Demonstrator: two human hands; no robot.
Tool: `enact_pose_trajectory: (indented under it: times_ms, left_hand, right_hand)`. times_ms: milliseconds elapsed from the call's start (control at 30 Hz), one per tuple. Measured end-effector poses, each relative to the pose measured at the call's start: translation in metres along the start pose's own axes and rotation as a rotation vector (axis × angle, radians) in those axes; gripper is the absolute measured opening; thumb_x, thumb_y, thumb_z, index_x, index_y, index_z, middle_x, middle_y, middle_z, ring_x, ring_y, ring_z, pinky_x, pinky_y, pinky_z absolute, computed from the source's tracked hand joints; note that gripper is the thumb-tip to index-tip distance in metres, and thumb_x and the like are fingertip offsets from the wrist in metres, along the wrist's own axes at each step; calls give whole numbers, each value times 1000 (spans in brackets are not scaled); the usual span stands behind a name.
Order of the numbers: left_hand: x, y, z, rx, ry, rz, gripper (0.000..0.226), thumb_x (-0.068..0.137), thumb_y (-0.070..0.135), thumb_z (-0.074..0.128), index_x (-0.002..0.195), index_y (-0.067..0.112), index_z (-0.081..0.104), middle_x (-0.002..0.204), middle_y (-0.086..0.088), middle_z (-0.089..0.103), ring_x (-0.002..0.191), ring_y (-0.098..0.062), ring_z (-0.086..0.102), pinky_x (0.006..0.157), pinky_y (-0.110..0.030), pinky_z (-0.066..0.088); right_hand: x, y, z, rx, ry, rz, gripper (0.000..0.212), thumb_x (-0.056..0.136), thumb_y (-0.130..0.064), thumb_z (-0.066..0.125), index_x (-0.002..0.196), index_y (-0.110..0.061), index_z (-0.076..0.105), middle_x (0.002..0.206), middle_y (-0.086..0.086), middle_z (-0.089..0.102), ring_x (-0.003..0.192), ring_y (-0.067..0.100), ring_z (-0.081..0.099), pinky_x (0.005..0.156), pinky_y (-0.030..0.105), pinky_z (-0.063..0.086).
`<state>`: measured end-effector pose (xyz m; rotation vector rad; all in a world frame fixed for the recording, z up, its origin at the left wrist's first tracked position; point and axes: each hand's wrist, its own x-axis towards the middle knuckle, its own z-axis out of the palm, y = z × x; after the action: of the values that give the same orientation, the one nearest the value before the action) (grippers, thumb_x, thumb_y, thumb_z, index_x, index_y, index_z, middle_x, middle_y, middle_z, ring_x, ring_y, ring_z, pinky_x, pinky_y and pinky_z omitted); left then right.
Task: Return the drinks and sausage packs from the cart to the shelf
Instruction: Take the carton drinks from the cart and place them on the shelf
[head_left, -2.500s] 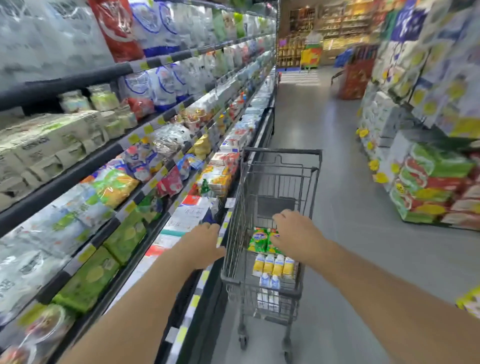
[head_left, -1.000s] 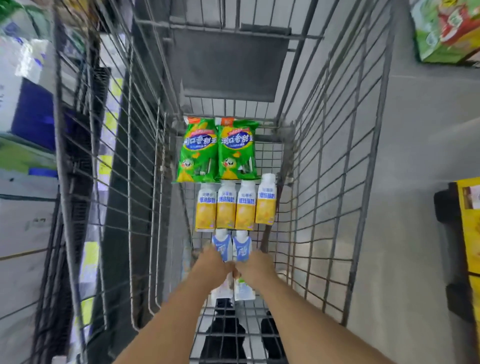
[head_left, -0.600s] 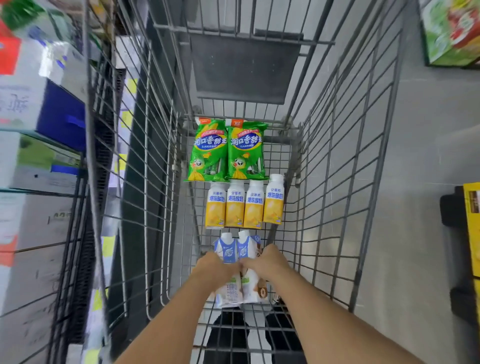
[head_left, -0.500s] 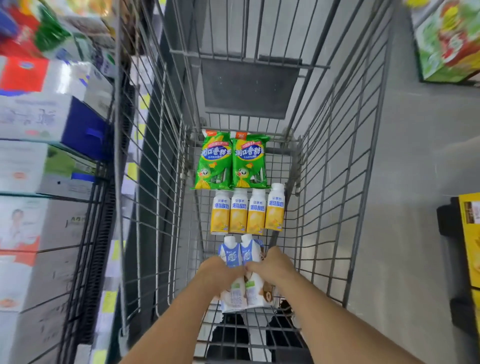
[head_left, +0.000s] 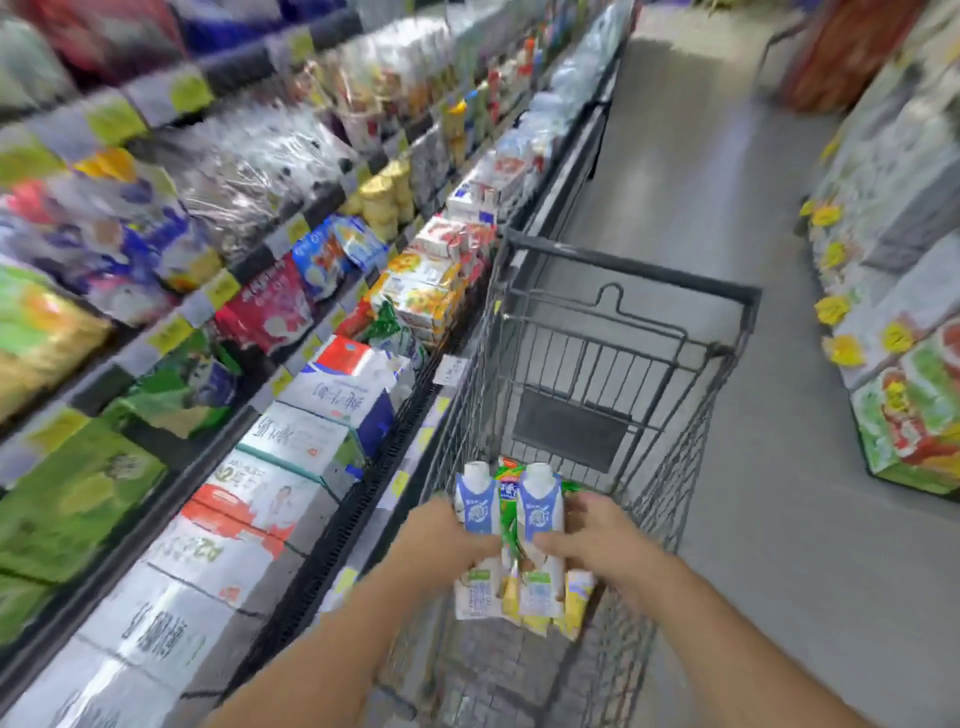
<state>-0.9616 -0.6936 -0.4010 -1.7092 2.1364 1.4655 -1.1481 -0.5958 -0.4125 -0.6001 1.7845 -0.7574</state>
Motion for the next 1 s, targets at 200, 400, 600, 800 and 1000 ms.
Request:
enact_pose_trajectory:
  times_ms: [200, 400, 600, 800, 1000]
  left_hand:
    - [-97, 50, -87, -58, 321, 129, 34, 70, 39, 79, 91, 23, 57, 88, 5, 68, 76, -6, 64, 65, -29, 53]
    - [-213, 32, -161, -126, 602, 158, 46, 65, 43, 79, 101, 26, 57, 88, 10, 69, 73, 1, 65, 70, -29, 58]
    - [-344, -38, -209, -193, 887, 68, 37, 66, 36, 82, 92, 26, 58, 83, 11, 69, 74, -1, 66, 70, -28, 57]
    - [-469, -139, -230, -277, 1117, -33, 48, 63, 42, 85, 102, 28, 61, 87, 15, 72, 75, 4, 68, 70, -22, 57]
    - [-612, -259, -249, -295, 1244, -114, 48, 59, 46, 83, 98, 29, 61, 85, 12, 73, 71, 5, 68, 62, -20, 55]
  right_hand:
    - [-69, -118, -4, -185, -51, -371, 45, 63, -26, 89, 99, -22, 62, 101, 2, 75, 94, 18, 72, 90, 48, 57]
    - [-145, -206, 57, -258, -241, -662, 42, 79, -20, 85, 112, -27, 59, 111, -3, 70, 99, 15, 69, 85, 40, 58]
    - [-237, -239, 170, -319, -459, -814, 42, 80, -18, 84, 116, -17, 62, 107, -2, 73, 96, 13, 70, 77, 26, 57]
    - [-335, -234, 307, -407, -664, -916, 40, 78, -9, 84, 113, -13, 64, 97, -3, 77, 84, 7, 74, 68, 19, 58]
    - [-444, -209, 458, -494, -763, -993, 36, 77, -15, 85, 107, -16, 64, 98, 1, 76, 85, 16, 75, 81, 40, 62]
